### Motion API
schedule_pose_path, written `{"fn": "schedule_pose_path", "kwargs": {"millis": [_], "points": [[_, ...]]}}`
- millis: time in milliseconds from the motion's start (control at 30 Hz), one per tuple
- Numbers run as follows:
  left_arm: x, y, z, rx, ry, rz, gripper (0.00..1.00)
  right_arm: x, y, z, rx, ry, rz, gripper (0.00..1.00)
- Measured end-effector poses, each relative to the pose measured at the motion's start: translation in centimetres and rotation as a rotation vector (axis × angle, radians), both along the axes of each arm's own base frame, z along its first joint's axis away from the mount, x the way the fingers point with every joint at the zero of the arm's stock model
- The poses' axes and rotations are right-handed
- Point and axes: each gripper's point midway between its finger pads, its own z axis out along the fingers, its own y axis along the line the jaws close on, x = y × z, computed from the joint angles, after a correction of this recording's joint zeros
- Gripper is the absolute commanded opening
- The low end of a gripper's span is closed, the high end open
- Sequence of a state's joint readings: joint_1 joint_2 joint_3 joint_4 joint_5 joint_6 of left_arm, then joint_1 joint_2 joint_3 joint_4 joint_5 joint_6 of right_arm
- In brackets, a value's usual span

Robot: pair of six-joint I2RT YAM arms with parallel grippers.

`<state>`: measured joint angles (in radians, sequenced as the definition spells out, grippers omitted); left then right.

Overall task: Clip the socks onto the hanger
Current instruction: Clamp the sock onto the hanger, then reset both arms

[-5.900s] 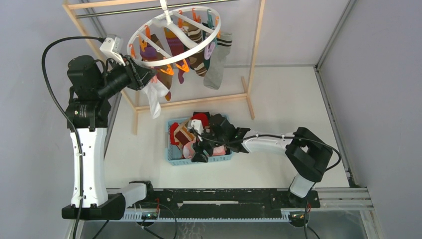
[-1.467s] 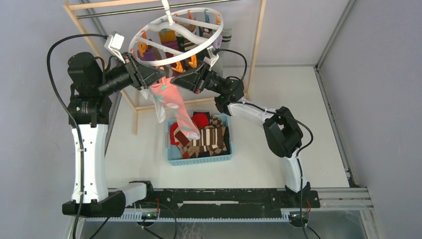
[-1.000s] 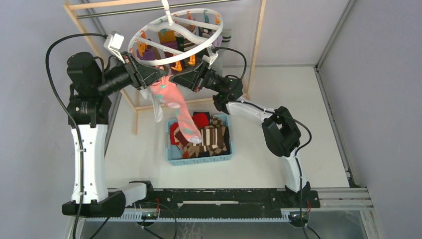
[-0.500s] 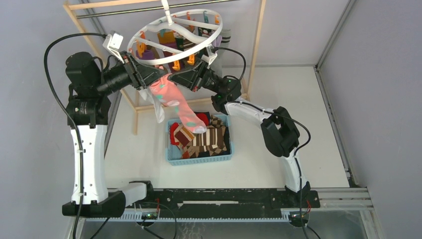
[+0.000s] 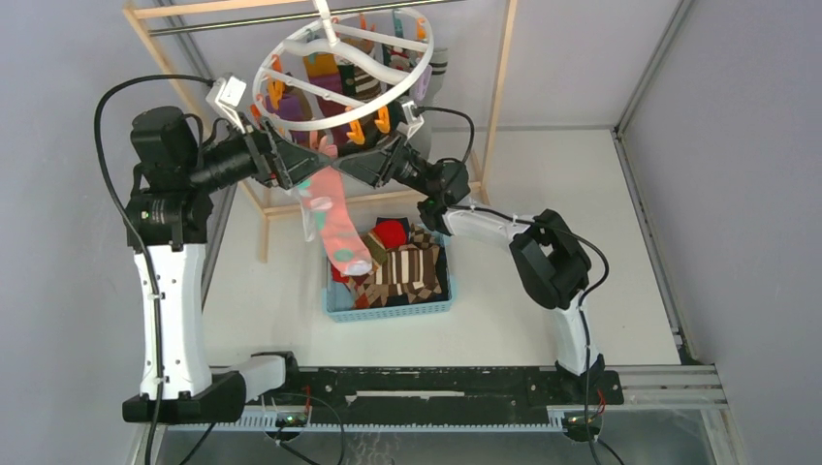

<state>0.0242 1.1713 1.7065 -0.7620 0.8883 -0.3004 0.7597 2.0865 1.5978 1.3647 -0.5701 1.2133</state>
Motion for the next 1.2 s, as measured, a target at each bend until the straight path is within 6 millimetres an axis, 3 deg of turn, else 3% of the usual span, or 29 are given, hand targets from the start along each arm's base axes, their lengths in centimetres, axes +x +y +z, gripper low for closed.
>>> {"fn": "schedule_pose_path", "kwargs": {"millis": [233,433,567,667,767,867,1000,1100,1200], "points": [[-0.1,3.9,-1.7,0.051,0.057,0.117,1.00,0.8,-2.2,-3.9,-0.140,0.067,-0.107,0.99],[-0.8,8.2,-4.9,0.152,0.112,0.222,1.00,-0.9,-6.7,-6.6,-0.266,0.070,-0.194,0.99],[-1.0,10.8,-9.5,0.249,0.175,0.287,1.00,-2.2,-10.6,-10.5,-0.408,0.081,-0.303,0.99],[-0.3,12.7,-15.0,0.294,0.260,0.345,1.00,-2.0,-14.1,-13.6,-0.549,0.117,-0.468,0.99],[0.9,14.7,-21.2,0.331,0.347,0.424,1.00,-0.2,-18.9,-15.2,-0.639,0.177,-0.708,0.99],[2.0,16.5,-26.7,0.413,0.410,0.520,1.00,2.3,-27.1,-17.0,-0.685,0.309,-1.042,0.99],[3.6,16.7,-30.2,0.513,0.375,0.582,1.00,3.0,-38.5,-20.9,-0.728,0.508,-1.474,0.99],[4.9,17.2,-31.8,0.520,0.329,0.651,1.00,1.6,-44.2,-24.0,-0.783,0.599,-1.709,0.99],[6.0,18.0,-32.6,0.489,0.277,0.726,1.00,0.1,-48.3,-27.1,-0.847,0.673,-1.865,0.99]]}}
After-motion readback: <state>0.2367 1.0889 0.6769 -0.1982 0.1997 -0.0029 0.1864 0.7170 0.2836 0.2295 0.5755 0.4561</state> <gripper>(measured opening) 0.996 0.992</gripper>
